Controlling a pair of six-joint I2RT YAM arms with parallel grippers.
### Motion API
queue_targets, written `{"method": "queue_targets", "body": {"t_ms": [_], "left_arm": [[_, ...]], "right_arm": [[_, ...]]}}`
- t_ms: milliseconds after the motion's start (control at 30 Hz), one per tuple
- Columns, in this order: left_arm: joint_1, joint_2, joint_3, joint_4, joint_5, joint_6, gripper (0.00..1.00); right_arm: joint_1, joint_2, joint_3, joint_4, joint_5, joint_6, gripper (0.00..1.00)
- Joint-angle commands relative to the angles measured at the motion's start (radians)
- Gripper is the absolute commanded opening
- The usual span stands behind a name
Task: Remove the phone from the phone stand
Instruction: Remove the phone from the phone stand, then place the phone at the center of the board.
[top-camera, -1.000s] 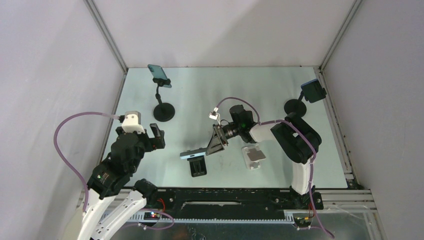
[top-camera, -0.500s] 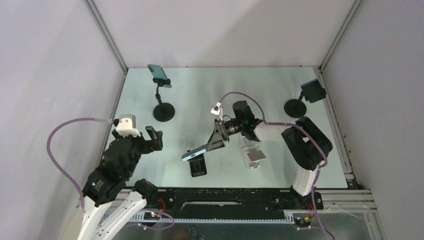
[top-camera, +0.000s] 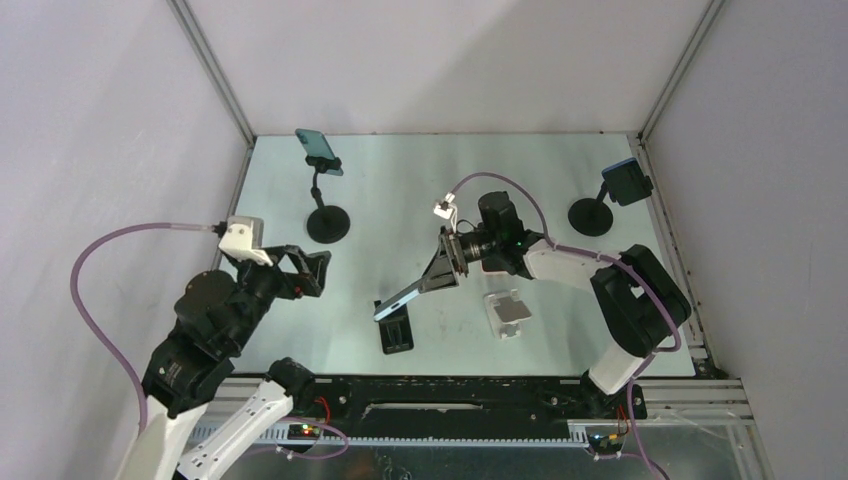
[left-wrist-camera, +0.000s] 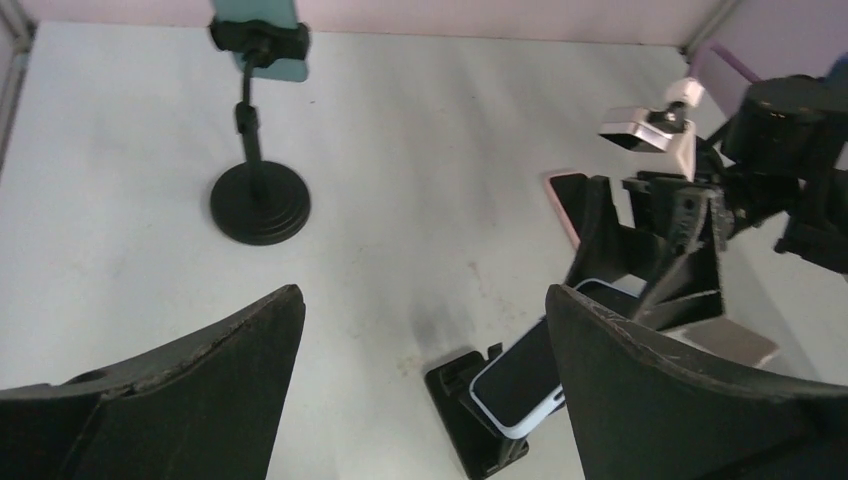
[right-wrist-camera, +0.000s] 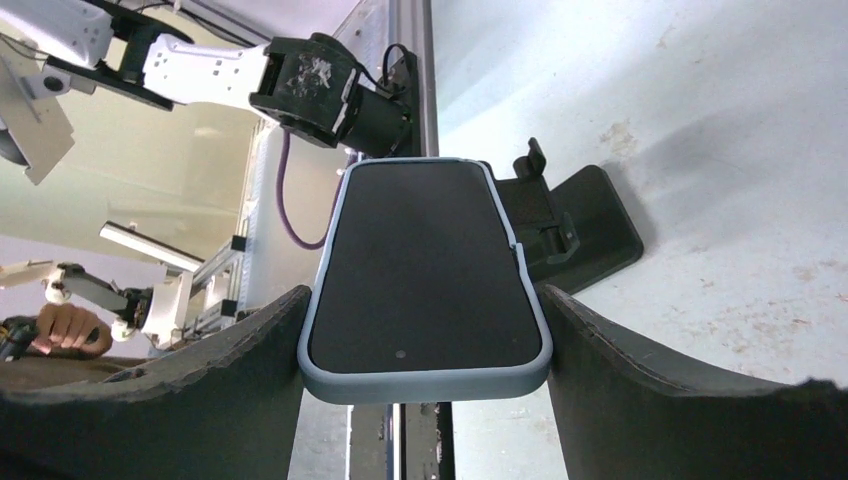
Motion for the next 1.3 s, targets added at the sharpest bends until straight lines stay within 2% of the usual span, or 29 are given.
{"method": "queue_targets", "body": {"t_ms": [0, 200, 367, 533, 667, 800, 1000, 1100, 1267], "left_arm": [[0.007, 0.057, 0.032, 0.037, 0.165, 0.030, 0.98], [0.007, 0.066, 0.000, 0.122, 0.307, 0.003, 0.98], [0.007, 0.091, -0.035, 0.191, 0.391, -0.031, 0.98], [0.007, 0.105, -0.069, 0.292, 0.490, -0.071, 0.98], [0.007, 0.137, -0.094, 0.366, 0.599, -0.100, 0.98], [0.007, 0.164, -0.143, 0.486, 0.711, -0.154, 0.98], [-0.001, 0.232, -0.183, 0.687, 0.929, -0.274, 0.98], [-0.060, 0.260, -0.199, 0.744, 0.934, -0.303, 0.98], [-0.168, 0.301, -0.185, 0.689, 0.913, -0.241, 0.98]], "right_arm": [[-0.013, -0.068, 0.037, 0.020, 0.012, 0.027, 0.00], [-0.048, -0.105, 0.041, 0.015, 0.047, 0.101, 0.00], [-0.061, -0.169, 0.102, -0.207, 0.125, 0.011, 0.00], [-0.069, -0.238, 0.129, -0.350, 0.179, -0.053, 0.00], [-0.077, -0.295, 0.128, -0.426, 0.171, -0.079, 0.00], [-0.072, -0.348, 0.129, -0.466, 0.055, -0.093, 0.00], [-0.064, -0.476, 0.129, -0.554, 0.071, -0.117, 0.00], [-0.069, -0.527, 0.129, -0.580, 0.088, -0.101, 0.00], [-0.083, -0.562, 0.129, -0.609, 0.077, -0.025, 0.00]]}}
